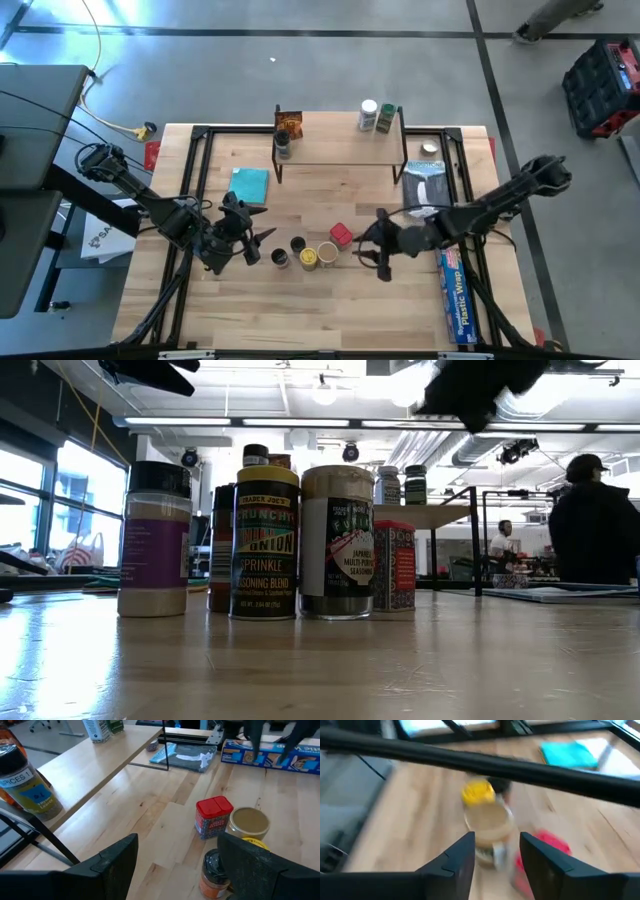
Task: Shelf spices
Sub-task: Put the red seasoning can on the shelf
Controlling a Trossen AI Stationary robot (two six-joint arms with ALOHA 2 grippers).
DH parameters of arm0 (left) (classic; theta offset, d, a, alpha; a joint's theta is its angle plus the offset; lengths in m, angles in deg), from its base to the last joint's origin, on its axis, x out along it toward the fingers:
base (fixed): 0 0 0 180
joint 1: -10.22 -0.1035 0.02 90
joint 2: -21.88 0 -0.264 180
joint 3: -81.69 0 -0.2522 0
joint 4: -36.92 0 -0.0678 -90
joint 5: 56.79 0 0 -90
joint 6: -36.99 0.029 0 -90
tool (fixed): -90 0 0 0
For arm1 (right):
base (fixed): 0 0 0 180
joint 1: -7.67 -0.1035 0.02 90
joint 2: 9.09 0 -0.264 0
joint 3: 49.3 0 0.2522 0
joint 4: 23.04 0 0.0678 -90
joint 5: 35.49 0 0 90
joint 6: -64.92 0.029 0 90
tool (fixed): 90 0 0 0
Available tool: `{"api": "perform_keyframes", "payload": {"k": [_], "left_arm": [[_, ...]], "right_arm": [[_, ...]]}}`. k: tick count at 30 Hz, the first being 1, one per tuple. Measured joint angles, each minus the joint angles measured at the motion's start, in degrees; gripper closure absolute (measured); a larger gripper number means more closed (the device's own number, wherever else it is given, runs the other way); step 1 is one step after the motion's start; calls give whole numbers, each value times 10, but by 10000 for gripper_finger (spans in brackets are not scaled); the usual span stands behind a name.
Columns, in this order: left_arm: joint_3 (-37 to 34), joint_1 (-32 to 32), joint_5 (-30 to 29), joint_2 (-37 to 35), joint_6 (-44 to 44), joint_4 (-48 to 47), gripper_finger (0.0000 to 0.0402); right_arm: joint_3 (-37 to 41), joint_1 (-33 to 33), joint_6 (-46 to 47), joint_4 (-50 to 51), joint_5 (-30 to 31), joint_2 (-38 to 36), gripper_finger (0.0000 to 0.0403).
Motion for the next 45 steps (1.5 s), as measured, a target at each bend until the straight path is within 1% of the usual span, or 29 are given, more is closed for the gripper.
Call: {"api": "perform_keyframes", "payload": {"k": [3, 6, 10, 13, 15, 18, 24, 27, 34, 42, 45], "left_arm": [[0, 0, -2, 0, 4, 0, 135], [0, 0, -3, 0, 4, 0, 135], [0, 0, -3, 0, 4, 1, 135], [0, 0, -4, 0, 0, 0, 135], [0, 0, -4, 0, 0, 1, 135], [0, 0, -6, 0, 0, 1, 135], [0, 0, -5, 0, 0, 1, 135], [0, 0, -4, 0, 0, 2, 135], [0, 0, -5, 0, 0, 0, 135], [0, 0, -5, 0, 0, 0, 135], [0, 0, -5, 0, 0, 0, 135]], "right_arm": [[23, -24, 49, 31, 64, 0, 230], [54, -34, 99, 23, 107, 3, 197], [90, -35, 138, -31, 111, 31, 148], [97, -35, 171, -80, 138, 73, 130], [91, -35, 176, -105, 159, 107, 128], [69, -37, 177, -134, 174, 161, 128], [21, -37, 229, -135, 272, 246, 128], [1, -37, 243, -135, 304, 272, 128], [-25, -26, 231, -135, 313, 304, 128], [-25, 8, 231, -123, 310, 305, 128], [-25, 17, 231, -107, 306, 305, 139]]}}
